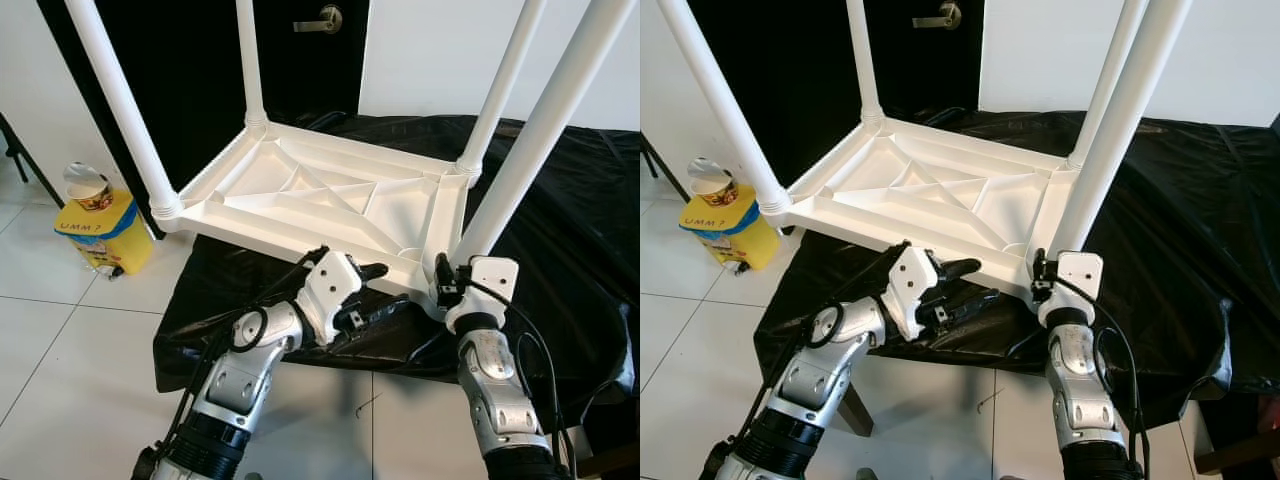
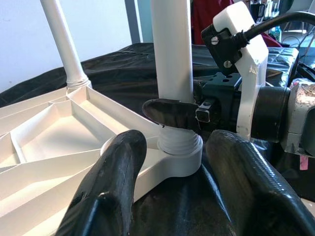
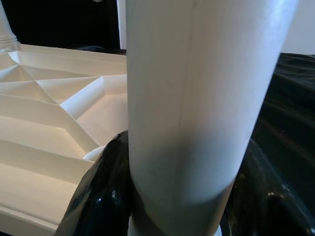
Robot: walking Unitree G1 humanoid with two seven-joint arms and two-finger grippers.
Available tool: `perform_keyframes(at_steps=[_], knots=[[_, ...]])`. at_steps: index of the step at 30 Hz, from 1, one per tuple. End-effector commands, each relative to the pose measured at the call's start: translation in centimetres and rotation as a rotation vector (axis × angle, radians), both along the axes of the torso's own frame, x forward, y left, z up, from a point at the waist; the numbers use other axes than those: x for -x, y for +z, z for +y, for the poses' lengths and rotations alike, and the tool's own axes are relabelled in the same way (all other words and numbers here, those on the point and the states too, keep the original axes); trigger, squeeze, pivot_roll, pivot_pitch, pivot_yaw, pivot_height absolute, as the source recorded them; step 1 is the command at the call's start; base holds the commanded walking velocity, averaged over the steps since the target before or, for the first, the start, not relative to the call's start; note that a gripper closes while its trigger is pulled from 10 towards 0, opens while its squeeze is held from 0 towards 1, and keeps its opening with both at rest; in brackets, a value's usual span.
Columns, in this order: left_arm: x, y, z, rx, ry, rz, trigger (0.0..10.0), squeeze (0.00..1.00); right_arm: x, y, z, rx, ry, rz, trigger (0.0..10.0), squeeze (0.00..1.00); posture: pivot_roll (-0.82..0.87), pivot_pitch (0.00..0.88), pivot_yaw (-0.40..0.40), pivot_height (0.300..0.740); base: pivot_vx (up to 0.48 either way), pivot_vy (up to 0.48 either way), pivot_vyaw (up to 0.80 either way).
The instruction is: Building children table
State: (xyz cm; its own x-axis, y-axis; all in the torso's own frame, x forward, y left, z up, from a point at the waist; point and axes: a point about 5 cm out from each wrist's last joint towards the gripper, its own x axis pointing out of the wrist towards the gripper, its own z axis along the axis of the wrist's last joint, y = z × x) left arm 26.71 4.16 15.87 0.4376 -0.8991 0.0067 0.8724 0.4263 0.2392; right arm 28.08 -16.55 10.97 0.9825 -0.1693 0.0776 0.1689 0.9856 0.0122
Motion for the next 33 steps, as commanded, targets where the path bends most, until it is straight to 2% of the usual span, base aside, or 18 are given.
perform_keyframes(at_steps=[1, 4, 6, 7, 12, 13, 14, 16, 17, 18, 20, 23, 24, 27, 33], knots=[[-0.2, -0.4, 0.0, 0.0, 0.052, 0.0, 10.0, 0.0, 0.4, -1.6, -0.4, 0.008, -0.029, 0.088, 10.0, 0.0, -0.02, 0.0, -0.044, 0.74, 0.0, 0.0, 0.0], [-0.2, -0.4, 0.0, 0.001, 0.053, -0.001, 10.0, 0.0, 0.4, -1.4, -0.3, 0.015, -0.032, 0.082, 10.0, 0.0, -0.02, 0.0, -0.044, 0.74, 0.0, 0.0, 0.0], [-0.2, -0.3, 0.0, 0.001, 0.053, -0.001, 10.0, 0.0, 0.3, -1.3, -0.3, 0.016, -0.026, 0.075, 10.0, 0.04, -0.02, 0.0, -0.043, 0.74, 0.0, 0.0, 0.0], [-0.2, -0.3, 0.0, 0.002, 0.052, -0.002, 10.0, 0.0, 0.3, -0.8, -0.1, 0.005, 0.015, 0.04, 10.0, 1.0, -0.02, 0.0, -0.041, 0.74, 0.0, 0.0, 0.0], [-0.2, -0.3, 0.0, 0.001, 0.05, -0.004, 10.0, 0.0, 0.3, 0.0, -0.2, -0.002, 0.088, -0.017, 10.0, 1.0, -0.02, 0.0, -0.037, 0.74, 0.0, 0.0, 0.0], [-0.2, -0.3, 0.0, 0.001, 0.048, -0.004, 10.0, 0.0, 0.4, 0.3, -0.5, 0.002, 0.128, -0.04, 10.0, 0.47, -0.03, 0.0, -0.034, 0.74, 0.0, 0.0, 0.0], [-0.2, -0.2, -0.1, 0.001, 0.046, -0.005, 10.0, 0.0, 0.5, 0.4, -0.8, 0.006, 0.149, -0.05, 10.0, 0.0, -0.03, 0.0, -0.034, 0.74, 0.0, 0.0, 0.0], [-0.2, -0.2, -0.1, 0.001, 0.046, -0.005, 10.0, 0.0, 0.5, 0.4, -0.8, 0.006, 0.149, -0.05, 10.0, 0.0, -0.03, 0.0, -0.034, 0.74, 0.0, 0.0, 0.0], [-0.2, -0.3, 0.0, -0.001, 0.043, -0.004, 10.0, 0.0, 0.7, 0.5, -1.3, 0.021, 0.216, -0.053, 10.0, 0.0, -0.03, 0.0, -0.029, 0.74, 0.0, 0.0, 0.0], [-0.2, -0.3, 0.0, -0.001, 0.043, -0.004, 10.0, 0.0, 0.7, 0.5, -1.3, 0.021, 0.216, -0.053, 10.0, 0.0, -0.03, 0.0, -0.029, 0.74, 0.0, 0.0, 0.0], [-0.3, -0.4, 0.0, -0.007, 0.04, -0.001, 10.0, 0.0, 0.8, 0.5, -2.0, 0.035, 0.307, -0.052, 10.0, 0.0, -0.04, 0.0, -0.023, 0.74, 0.0, 0.0, 0.0], [-0.3, -0.5, -0.1, -0.008, 0.039, 0.0, 10.0, 0.0, 0.9, 0.5, -2.2, 0.037, 0.339, -0.049, 10.0, 0.0, -0.04, 0.0, -0.022, 0.74, 0.0, 0.0, 0.0], [-0.3, -0.5, -0.2, -0.009, 0.03, 0.0, 10.0, 0.0, 0.8, 0.6, -2.2, 0.05, 0.417, -0.046, 10.0, 0.0, -0.05, 0.0, -0.011, 0.74, 0.0, 0.0, 0.0], [-0.3, -0.4, -0.2, -0.009, 0.027, -0.001, 10.0, 0.0, 0.7, 0.6, -2.2, 0.055, 0.445, -0.045, 10.0, 0.0, -0.05, 0.0, -0.011, 0.74, 0.0, 0.0, 0.0], [-0.3, -0.5, -0.6, -0.024, 0.007, -0.007, 10.0, 0.0, -0.4, 0.4, -2.4, 0.127, 0.571, -0.023, 10.0, 0.0, -0.05, 0.0, 0.003, 0.74, 0.0, 0.0, 0.0]])
